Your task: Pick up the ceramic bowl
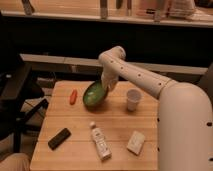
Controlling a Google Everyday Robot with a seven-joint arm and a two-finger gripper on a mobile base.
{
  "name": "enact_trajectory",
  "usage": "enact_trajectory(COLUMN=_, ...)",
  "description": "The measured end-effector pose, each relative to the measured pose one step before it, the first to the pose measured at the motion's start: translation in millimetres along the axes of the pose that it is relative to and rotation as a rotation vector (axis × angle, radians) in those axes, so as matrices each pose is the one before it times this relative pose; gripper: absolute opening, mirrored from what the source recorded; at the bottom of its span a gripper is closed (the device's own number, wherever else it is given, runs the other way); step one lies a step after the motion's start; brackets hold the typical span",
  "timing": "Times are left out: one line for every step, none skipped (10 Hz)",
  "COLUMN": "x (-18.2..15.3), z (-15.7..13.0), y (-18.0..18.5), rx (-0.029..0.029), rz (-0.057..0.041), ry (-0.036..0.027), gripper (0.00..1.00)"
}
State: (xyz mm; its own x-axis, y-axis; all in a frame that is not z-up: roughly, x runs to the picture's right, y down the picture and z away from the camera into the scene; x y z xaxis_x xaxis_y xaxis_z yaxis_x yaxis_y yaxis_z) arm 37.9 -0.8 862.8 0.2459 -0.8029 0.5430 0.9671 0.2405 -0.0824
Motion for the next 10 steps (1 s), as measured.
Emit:
enact_trajectory(x=1.63, z=-7.62, y=0.85, rx=0.00307, rz=0.00009, ry=0.00293, gripper=0.01)
enact_trajectory(x=1.11, z=-5.0, y=0.49, rx=0.00201, rz=-0.00017, ry=0.00239, gripper=0.01)
enact_trajectory(x=0.21, z=-3.08, y=0.69, rx=0.00114, rz=-0.00106, ry=0.00233, gripper=0.01)
enact_trajectory(x=-0.18, z=-0.54, y=-0.48, rx=0.00133, rz=-0.0014, ry=0.00171, gripper=0.01)
enact_trajectory(x=0.14, z=-2.44, y=-1.54, rx=0.00256, rz=-0.00203, ry=0.00312, gripper=0.01)
enact_trajectory(x=0.08, z=-2.91, y=-1.55, rx=0.00426, rz=-0.00125, ry=0.00296, gripper=0.01)
enact_trajectory(x=0.11, z=-1.36, y=0.15, rx=0.00115, rz=0.00046, ry=0.00108, gripper=0.01)
enact_trajectory(x=0.52, z=-1.92, y=0.83, rx=0.00276, rz=0.00172, ry=0.00158, gripper=0.01)
enact_trajectory(x=0.55, z=-3.53, y=0.03, rx=0.00168, rz=-0.00056, ry=0.00174, gripper=0.01)
enact_trajectory(x=-0.12, z=-1.44, y=-0.27, rx=0.00053, rz=-0.00115, ry=0.00015, gripper=0.01)
